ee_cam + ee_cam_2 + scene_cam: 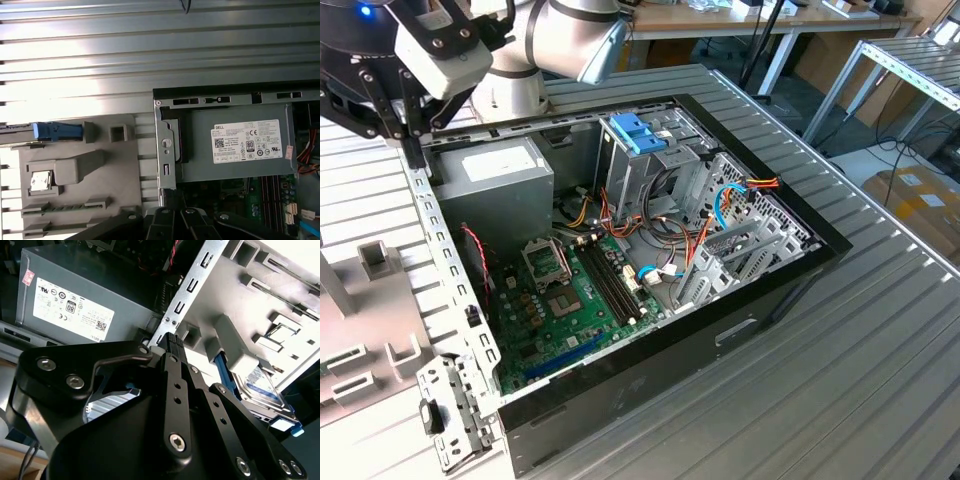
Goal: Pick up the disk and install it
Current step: 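Reach for the disk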
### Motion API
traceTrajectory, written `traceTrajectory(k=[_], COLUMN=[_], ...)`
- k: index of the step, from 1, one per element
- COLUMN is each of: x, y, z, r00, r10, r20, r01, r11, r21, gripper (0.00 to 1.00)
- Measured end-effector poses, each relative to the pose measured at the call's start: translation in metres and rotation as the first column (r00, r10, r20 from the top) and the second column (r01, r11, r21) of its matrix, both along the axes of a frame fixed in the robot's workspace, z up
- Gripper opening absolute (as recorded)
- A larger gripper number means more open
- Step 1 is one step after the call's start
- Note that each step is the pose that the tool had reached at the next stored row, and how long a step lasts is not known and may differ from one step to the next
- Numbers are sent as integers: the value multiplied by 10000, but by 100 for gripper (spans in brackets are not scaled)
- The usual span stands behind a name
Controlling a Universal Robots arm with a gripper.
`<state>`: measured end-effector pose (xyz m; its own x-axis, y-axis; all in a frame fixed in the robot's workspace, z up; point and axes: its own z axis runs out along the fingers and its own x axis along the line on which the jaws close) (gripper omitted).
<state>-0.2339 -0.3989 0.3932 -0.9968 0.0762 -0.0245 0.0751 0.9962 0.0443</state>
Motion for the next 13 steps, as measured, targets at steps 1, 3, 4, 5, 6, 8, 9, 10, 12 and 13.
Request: traceTrajectory(k=[1,3,4,5,6,8,9,10,12,13], x=[-15,-36,-45,-57,-69,-86,-91,-98,-115,-127], y=[0,0,0,0,0,0,0,0,0,0], z=[0,0,0,0,0,0,0,0,0,0], r00=[10000,10000,10000,10000,10000,10000,10000,10000,10000,10000], r10=[0,0,0,0,0,-1,-1,0,-1,0], r20=[0,0,0,0,0,0,1,0,0,0], r01=[0,0,0,0,0,1,1,0,1,0], r11=[10000,10000,10000,10000,10000,10000,10000,10000,10000,10000], r21=[1,1,1,1,1,1,1,1,1,0], gripper=[11,11,11,11,11,11,11,11,11,11])
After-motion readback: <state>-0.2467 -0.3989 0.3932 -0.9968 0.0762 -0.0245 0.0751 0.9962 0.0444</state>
